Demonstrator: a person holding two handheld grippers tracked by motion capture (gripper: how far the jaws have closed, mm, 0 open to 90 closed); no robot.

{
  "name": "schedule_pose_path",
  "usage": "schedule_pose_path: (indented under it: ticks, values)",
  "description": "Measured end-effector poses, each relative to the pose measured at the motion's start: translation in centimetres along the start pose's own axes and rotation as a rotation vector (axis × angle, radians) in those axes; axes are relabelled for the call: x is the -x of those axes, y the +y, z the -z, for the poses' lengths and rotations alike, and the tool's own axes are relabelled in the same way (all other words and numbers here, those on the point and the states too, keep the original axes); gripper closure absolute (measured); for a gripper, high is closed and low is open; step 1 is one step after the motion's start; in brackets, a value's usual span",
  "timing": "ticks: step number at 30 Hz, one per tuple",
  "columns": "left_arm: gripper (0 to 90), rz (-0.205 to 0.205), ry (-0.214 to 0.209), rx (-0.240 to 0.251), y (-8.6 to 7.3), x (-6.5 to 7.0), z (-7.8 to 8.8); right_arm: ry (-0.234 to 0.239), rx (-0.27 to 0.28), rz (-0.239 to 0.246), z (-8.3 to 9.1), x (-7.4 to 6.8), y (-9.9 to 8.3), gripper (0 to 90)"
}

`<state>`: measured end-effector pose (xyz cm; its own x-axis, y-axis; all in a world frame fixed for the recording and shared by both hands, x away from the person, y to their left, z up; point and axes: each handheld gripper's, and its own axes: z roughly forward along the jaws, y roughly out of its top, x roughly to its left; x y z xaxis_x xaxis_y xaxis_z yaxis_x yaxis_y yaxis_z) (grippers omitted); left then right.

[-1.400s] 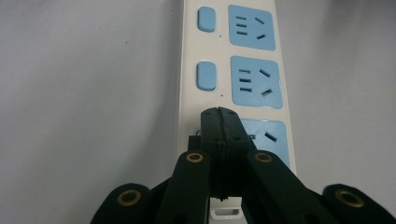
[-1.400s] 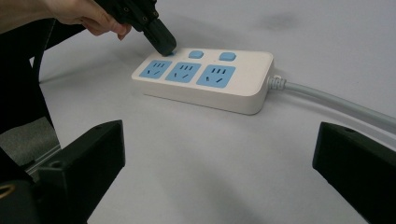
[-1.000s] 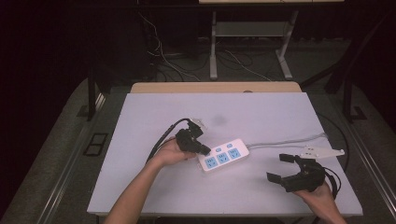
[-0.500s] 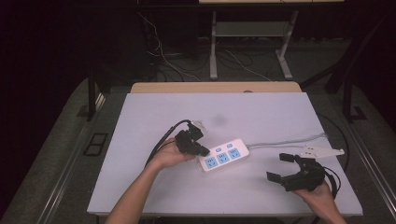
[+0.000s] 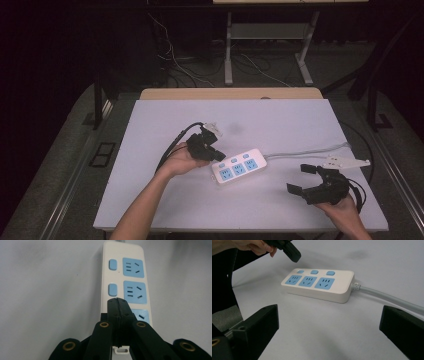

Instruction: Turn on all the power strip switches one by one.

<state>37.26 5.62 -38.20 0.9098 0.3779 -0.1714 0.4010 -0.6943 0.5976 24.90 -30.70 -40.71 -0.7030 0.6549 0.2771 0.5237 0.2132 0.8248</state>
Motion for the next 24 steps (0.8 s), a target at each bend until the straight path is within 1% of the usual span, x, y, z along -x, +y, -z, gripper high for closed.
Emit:
schedule_pose_path:
  ticks: [8,15,18,19,20,24]
  values:
    - [89.4,-0.018,0.008,0.004,1.2,0.2,0.6,0.001,-0.001,-0.001,0.0,-0.1,0.0,2.2]
    - [89.4,-0.042,0.006,-0.002,2.4,0.3,0.5,0.006,-0.006,-0.001,-0.2,-0.2,0.0,2.2]
    - [89.4,-0.041,-0.007,-0.003,2.8,0.3,0.5,0.005,-0.006,-0.001,-0.2,-0.2,0.0,2.2]
    - [89.4,-0.046,-0.008,-0.005,3.0,0.2,0.5,0.006,-0.006,-0.001,-0.2,-0.1,0.0,2.2]
    - [89.4,-0.041,-0.008,-0.003,3.1,0.2,0.5,0.006,-0.006,-0.002,-0.2,-0.1,-0.1,2.2]
    - [89.4,-0.05,-0.002,-0.012,3.7,0.1,0.2,0.005,-0.005,-0.002,-0.2,-0.1,-0.1,2.2]
